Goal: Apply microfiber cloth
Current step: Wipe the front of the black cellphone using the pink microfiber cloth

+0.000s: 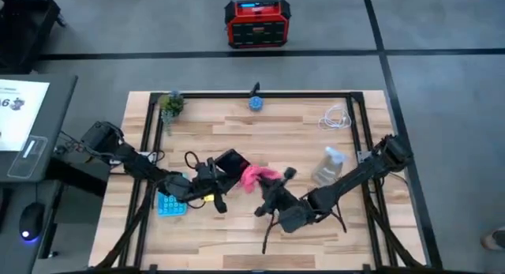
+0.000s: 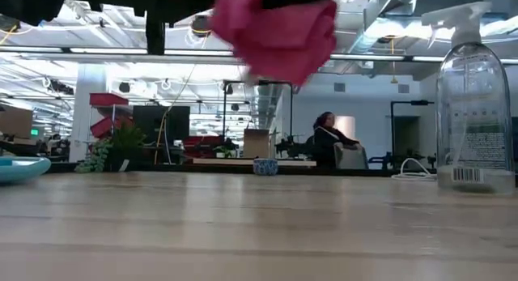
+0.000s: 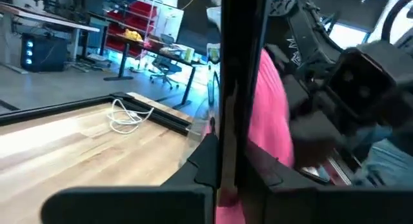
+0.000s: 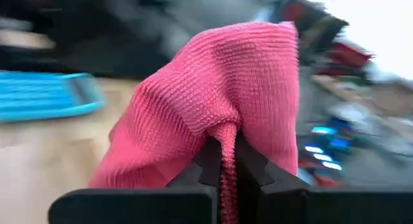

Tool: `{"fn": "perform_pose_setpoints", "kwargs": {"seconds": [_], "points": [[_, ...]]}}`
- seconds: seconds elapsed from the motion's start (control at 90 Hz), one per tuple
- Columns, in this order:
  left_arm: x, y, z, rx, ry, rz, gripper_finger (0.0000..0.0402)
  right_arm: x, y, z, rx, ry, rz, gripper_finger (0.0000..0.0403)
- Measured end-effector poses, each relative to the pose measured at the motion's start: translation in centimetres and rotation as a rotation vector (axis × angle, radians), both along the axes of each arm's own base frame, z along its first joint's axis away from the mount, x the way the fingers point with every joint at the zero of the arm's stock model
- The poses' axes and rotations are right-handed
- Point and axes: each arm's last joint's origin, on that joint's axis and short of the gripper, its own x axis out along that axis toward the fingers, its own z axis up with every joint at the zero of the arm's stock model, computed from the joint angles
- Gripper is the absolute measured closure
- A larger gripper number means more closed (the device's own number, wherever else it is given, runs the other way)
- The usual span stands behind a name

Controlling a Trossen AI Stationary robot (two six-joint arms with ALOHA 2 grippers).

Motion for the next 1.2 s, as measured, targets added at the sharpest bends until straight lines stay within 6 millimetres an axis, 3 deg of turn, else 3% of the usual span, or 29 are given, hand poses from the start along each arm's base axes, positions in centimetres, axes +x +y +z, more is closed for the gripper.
{"fn": "perform_pose_setpoints", "kwargs": {"seconds": [0.1, 0.356, 0.522, 0.778, 0.978, 1.089, 1.2], "points": [[0.0, -0.1, 0.0, 0.003, 0.003, -0.011, 0.0392, -0.1, 0.4, 0.0, 0.001, 0.012, 0.036, 0.0403], [0.0, -0.1, 0.0, 0.006, -0.002, -0.022, 0.0392, 1.5, -0.3, -0.1, 0.136, 0.053, 0.37, 0.0403], [0.0, -0.1, 0.0, 0.007, 0.001, -0.003, 0.0392, 1.7, -1.1, -0.1, 0.117, 0.043, 0.282, 0.0403], [0.0, -0.2, -0.5, 0.027, 0.046, -0.027, 0.0392, 0.0, 0.0, 1.2, -0.036, 0.055, 0.102, 0.0403], [0.1, -0.4, -1.4, -0.003, 0.119, -0.081, 0.0392, 0.8, 0.3, 2.7, -0.08, 0.112, 0.236, 0.0403], [0.6, -0.7, -1.4, -0.001, 0.188, -0.085, 0.0392, 1.7, -0.3, 3.2, -0.095, 0.148, 0.374, 0.0403], [1.5, -1.1, -0.9, 0.024, 0.272, -0.081, 0.0392, 2.4, -1.2, 3.7, -0.12, 0.161, 0.392, 0.0403]]}}
